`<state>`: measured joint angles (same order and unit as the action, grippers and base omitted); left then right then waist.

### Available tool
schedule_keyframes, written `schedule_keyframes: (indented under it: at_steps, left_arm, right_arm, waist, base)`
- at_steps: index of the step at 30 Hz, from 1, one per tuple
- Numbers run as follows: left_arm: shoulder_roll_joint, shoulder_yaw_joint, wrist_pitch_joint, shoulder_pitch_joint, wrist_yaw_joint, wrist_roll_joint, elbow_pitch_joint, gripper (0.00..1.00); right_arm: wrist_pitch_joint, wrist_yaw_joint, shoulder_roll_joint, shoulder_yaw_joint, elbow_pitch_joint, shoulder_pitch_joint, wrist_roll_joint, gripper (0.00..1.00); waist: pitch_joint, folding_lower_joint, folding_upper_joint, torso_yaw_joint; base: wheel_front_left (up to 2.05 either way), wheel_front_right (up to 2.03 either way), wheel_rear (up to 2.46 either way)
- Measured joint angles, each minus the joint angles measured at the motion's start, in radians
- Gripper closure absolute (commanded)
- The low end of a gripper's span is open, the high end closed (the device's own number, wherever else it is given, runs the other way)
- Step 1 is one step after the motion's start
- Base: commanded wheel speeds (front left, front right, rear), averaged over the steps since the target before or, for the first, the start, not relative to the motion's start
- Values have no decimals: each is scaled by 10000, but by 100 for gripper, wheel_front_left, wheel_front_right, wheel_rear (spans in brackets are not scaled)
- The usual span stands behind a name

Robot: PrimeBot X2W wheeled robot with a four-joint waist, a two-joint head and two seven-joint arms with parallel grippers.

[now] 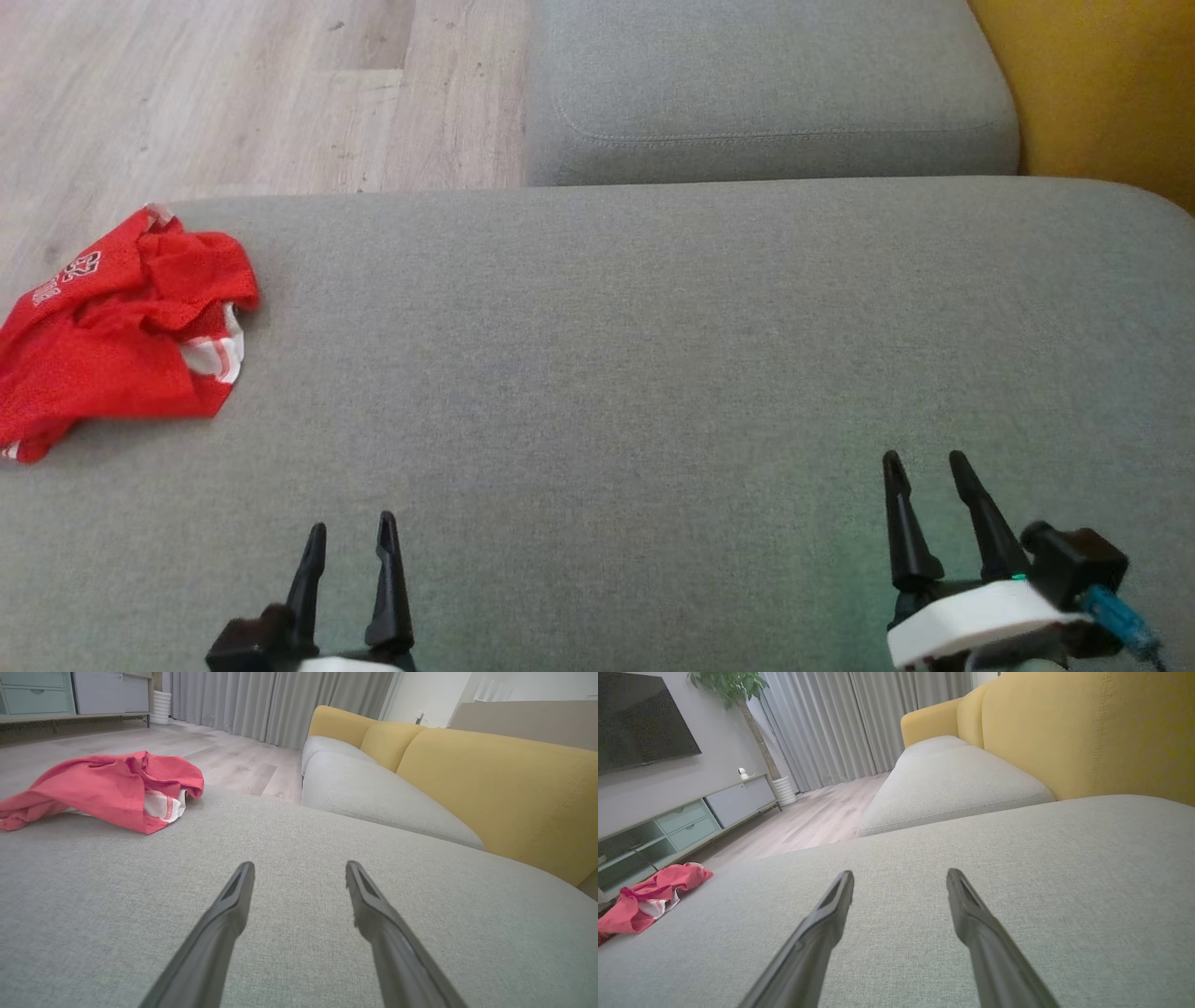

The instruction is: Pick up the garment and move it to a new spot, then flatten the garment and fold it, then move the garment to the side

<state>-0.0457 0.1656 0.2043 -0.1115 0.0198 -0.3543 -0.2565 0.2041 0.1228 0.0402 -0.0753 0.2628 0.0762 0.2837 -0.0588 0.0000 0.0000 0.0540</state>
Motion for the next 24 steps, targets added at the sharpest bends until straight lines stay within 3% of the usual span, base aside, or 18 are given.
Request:
schedule_keyframes:
  at_steps: [15, 24]
  left_arm:
    - [-12, 232, 451, -239, -111, 1490, -320, 0]
    - [-15, 245, 451, -242, -115, 1528, -545, 0]
  right_arm:
    - [441, 2, 6, -192, 71, 253, -1806, 0]
    - [439, 2, 6, -190, 73, 341, -1824, 0]
  waist:
    - [-144, -1, 0, -57]
    - [-207, 0, 0, 10]
  base:
    - [0, 0, 0]
    - [0, 0, 0]
